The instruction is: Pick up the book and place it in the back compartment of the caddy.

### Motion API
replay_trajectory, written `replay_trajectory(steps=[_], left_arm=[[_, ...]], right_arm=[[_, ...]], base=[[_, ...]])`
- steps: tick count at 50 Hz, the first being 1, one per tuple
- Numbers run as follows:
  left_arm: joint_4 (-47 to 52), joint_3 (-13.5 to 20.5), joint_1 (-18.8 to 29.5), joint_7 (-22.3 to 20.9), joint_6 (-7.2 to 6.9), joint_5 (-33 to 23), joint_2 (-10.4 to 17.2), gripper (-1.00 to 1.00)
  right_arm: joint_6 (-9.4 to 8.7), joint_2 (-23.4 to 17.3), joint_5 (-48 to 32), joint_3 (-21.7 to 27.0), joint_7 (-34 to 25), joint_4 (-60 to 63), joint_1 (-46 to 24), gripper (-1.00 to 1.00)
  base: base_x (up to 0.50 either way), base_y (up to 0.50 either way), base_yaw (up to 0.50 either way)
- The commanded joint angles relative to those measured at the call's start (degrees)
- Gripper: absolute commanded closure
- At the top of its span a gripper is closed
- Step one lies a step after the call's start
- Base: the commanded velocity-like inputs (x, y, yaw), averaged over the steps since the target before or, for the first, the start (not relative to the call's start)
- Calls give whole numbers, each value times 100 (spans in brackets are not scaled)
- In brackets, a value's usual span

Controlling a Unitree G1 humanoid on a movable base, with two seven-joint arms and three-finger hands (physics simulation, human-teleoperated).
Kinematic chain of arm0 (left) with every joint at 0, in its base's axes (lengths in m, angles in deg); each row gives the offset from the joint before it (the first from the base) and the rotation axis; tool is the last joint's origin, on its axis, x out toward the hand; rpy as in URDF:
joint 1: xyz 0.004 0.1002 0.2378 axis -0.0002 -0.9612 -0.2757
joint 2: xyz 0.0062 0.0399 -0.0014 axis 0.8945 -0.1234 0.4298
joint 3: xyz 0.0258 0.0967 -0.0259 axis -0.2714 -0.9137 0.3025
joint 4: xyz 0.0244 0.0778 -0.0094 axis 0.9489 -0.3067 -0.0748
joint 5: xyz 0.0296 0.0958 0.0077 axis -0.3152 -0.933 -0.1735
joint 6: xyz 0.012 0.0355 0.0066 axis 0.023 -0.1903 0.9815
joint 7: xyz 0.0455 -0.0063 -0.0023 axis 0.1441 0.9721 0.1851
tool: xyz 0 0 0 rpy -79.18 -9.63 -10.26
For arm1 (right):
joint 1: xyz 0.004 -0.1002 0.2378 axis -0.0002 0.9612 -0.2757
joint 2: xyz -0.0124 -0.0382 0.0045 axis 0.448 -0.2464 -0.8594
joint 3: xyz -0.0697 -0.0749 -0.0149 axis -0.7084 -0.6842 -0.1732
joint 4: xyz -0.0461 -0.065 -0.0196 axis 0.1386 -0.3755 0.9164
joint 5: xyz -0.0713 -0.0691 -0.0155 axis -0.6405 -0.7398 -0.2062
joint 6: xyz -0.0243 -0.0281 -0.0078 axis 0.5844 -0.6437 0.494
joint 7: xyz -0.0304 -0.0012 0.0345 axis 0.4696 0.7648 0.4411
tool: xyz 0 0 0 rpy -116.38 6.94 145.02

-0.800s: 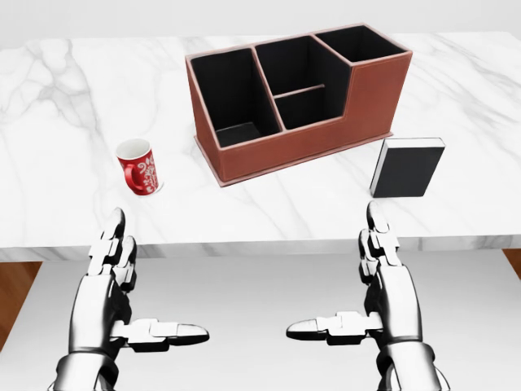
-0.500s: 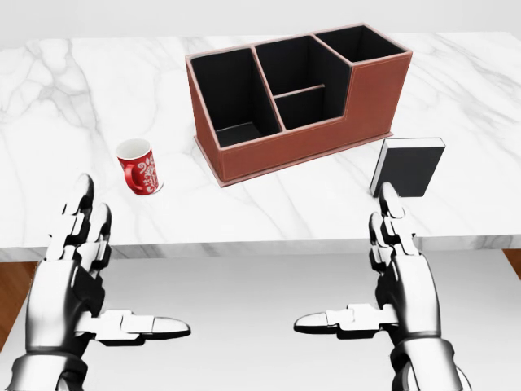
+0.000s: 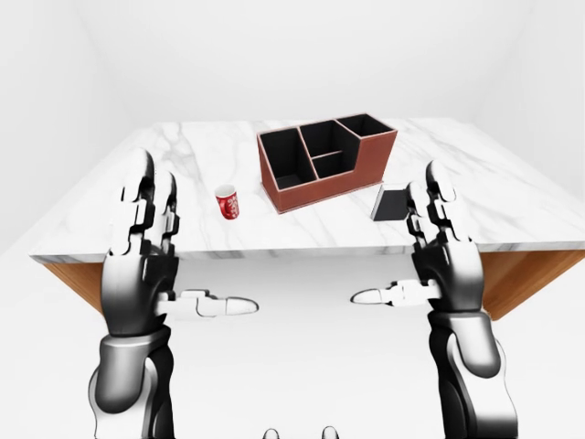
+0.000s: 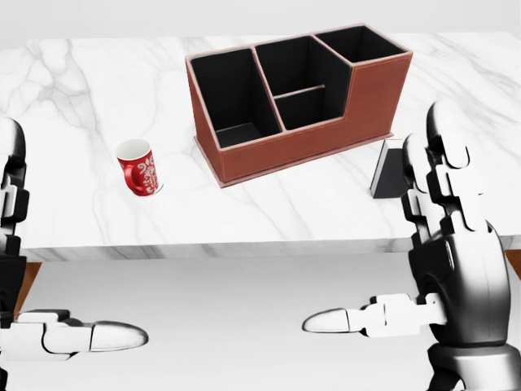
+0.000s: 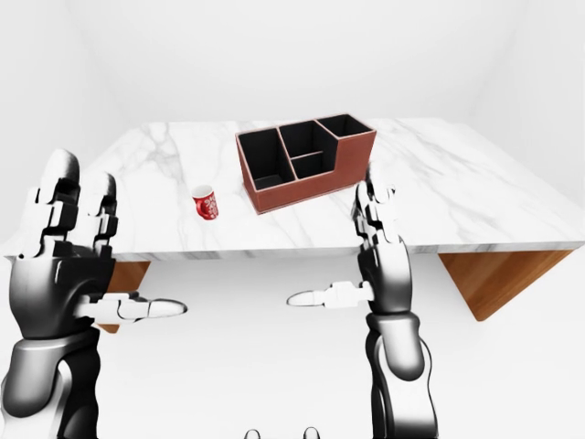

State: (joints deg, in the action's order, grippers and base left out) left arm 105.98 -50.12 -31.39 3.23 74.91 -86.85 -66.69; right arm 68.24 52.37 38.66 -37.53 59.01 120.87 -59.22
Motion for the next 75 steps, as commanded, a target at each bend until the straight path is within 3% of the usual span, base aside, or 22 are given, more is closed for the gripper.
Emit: replay_trajectory(steps=[1,52,67,75], left_arm=[[326,181,70,-92,0,14,10,-100],[476,285,123,-50,0,145,27,-100],[515,336,154,-31,0,213,47,-100],[508,332,154,-28,0,217,45,-100]], right_arm=[[0,-27,126,187,-266,657,131,-100],[0,-29,223,525,-269,925,-26,-100],[0,-46,196,514,-150,937,-90,-100],[0,-54,344,491,-368,949,6,-100]], base=[[38,0,0],[50,0,0],[1,0,0],[0,0,0]])
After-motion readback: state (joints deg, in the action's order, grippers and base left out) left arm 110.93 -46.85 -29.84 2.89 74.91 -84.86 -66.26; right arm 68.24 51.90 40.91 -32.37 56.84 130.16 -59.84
